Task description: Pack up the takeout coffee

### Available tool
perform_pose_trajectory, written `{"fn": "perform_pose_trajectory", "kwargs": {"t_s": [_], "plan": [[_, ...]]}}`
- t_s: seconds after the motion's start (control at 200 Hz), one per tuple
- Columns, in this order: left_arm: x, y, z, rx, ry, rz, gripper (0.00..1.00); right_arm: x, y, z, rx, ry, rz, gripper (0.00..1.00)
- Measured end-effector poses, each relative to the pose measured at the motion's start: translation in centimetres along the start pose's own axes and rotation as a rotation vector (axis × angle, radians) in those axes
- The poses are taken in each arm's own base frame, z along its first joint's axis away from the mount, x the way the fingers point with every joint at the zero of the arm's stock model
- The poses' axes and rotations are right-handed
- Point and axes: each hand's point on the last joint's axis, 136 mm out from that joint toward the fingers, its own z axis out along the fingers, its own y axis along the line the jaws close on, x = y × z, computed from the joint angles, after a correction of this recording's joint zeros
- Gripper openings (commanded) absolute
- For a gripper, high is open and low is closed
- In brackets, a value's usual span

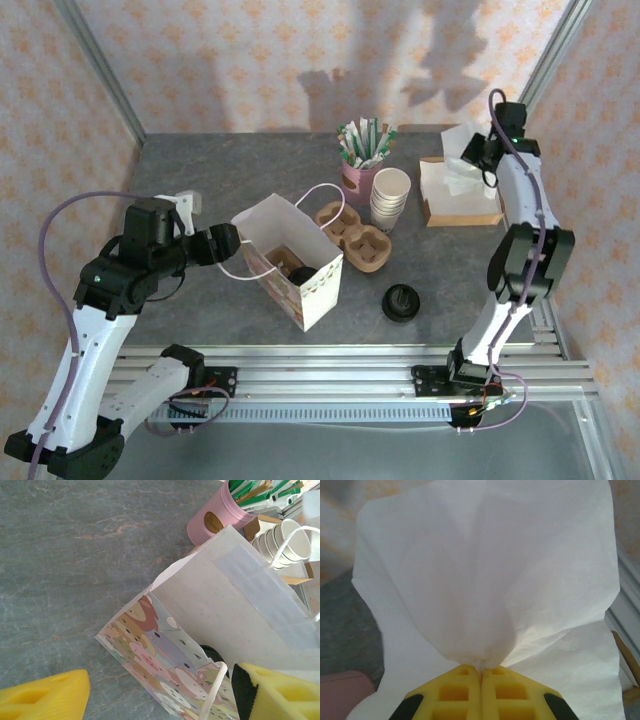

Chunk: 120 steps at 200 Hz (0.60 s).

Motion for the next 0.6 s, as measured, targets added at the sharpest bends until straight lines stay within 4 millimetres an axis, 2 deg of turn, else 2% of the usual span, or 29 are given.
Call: {"fn": "perform_pose_trajectory", "kwargs": {"t_s": [0.14,0.21,0.28,0.375,0.47,0.601], "plan": [[0.0,0.0,0.0,0.0,0.0,-0.003,0.76,-1.8,2.8,-7.1,-0.126,-0.137,0.03,0.0],[0.0,0.0,0.0,0.0,0.0,-0.004,0.76,-2.3,6.0,-11.3,-0.251,-0.203,0.029,0.0],[0.0,0.0,0.0,-0.001,0.0,-0.007,0.76,-1.7,10.0,-15.2,-0.398,-0.241,0.016,0.0],[0.0,0.0,0.1,-0.003,0.003,-0.008,0.76,0.9,16.3,-20.8,-0.62,-0.248,-0.029,0.0],[0.0,0.1,0.2,-0.005,0.007,-0.011,0.76,5.3,22.7,-26.3,-0.858,-0.2,-0.092,0.0],[0.1,0.1,0.4,-0.006,0.011,-0.013,0.76,11.3,28.4,-32.0,-1.129,-0.09,-0.123,0.0]]}}
